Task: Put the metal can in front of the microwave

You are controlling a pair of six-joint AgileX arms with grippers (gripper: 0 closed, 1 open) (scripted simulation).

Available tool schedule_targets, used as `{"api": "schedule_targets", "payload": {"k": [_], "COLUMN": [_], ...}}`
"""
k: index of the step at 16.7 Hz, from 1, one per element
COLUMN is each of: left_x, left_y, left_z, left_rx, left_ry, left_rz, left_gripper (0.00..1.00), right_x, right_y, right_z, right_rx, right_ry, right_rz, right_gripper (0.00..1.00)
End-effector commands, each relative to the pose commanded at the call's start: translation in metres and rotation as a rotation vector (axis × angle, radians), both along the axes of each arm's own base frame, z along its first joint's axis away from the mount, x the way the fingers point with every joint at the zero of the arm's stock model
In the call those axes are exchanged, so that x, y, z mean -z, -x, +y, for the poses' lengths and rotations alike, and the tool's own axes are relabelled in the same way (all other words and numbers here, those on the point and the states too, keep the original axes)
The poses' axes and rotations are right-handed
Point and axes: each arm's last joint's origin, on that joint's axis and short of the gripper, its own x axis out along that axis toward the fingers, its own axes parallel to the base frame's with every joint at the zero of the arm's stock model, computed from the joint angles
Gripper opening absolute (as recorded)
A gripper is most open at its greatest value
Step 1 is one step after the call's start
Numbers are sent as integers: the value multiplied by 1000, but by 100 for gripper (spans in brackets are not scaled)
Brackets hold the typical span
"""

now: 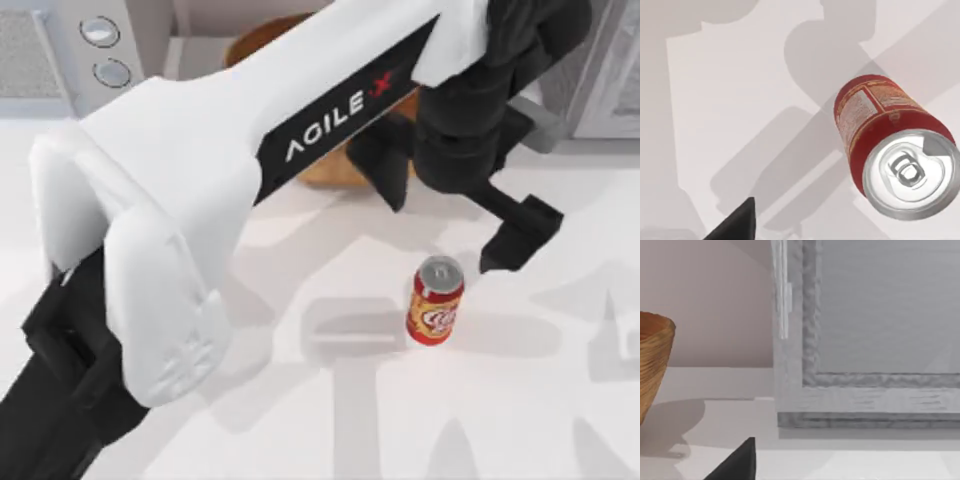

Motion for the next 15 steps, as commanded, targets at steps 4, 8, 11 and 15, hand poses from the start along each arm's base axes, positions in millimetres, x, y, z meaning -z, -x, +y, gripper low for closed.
{"api": "schedule_targets", "payload": {"k": [4, 8, 11, 15], "left_x": [22, 22, 24, 46], "left_y": [3, 3, 1, 0], "left_z": [-11, -11, -10, -13], "left_rx": [9, 9, 8, 9], "left_ry": [-57, -57, -54, -51], "left_rz": [48, 48, 46, 43], "left_gripper": [100, 100, 100, 100], "right_x": [0, 0, 0, 0], "right_y": [0, 0, 0, 0], "right_z": [0, 0, 0, 0], "right_rx": [0, 0, 0, 0], "right_ry": [0, 0, 0, 0], "right_rz": [0, 0, 0, 0], "right_gripper": [100, 100, 100, 100]}}
